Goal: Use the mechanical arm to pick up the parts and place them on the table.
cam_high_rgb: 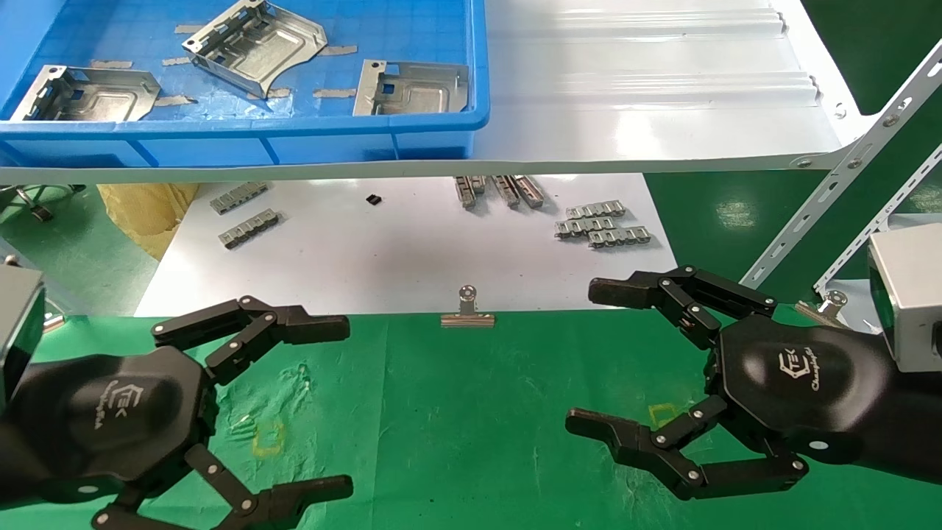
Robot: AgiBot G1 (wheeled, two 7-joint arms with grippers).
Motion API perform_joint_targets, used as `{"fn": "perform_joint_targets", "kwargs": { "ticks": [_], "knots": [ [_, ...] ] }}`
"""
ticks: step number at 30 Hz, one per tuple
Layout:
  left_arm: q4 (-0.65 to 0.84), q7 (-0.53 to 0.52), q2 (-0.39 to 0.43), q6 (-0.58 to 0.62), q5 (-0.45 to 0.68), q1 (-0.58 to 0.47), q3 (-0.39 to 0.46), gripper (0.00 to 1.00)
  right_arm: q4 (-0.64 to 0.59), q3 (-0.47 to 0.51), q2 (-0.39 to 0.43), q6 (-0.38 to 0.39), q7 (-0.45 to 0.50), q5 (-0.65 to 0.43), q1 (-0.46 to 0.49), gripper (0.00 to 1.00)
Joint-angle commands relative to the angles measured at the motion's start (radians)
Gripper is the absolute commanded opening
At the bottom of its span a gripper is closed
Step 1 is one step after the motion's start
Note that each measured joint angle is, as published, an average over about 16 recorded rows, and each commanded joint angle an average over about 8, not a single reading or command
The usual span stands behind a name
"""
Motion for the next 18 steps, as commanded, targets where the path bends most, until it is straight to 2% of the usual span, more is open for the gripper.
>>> {"fn": "perform_joint_targets", "kwargs": {
  "ticks": [1, 14, 15, 18],
  "knots": [
    [0.0, 0.0, 0.0, 0.0, 0.0, 0.0, 0.0, 1.0, 0.0, 0.0, 0.0, 0.0, 0.0, 0.0, 0.0, 1.0],
    [0.0, 0.0, 0.0, 0.0, 0.0, 0.0, 0.0, 1.0, 0.0, 0.0, 0.0, 0.0, 0.0, 0.0, 0.0, 1.0],
    [0.0, 0.0, 0.0, 0.0, 0.0, 0.0, 0.0, 1.0, 0.0, 0.0, 0.0, 0.0, 0.0, 0.0, 0.0, 0.92],
    [0.0, 0.0, 0.0, 0.0, 0.0, 0.0, 0.0, 1.0, 0.0, 0.0, 0.0, 0.0, 0.0, 0.0, 0.0, 0.54]
  ]
}}
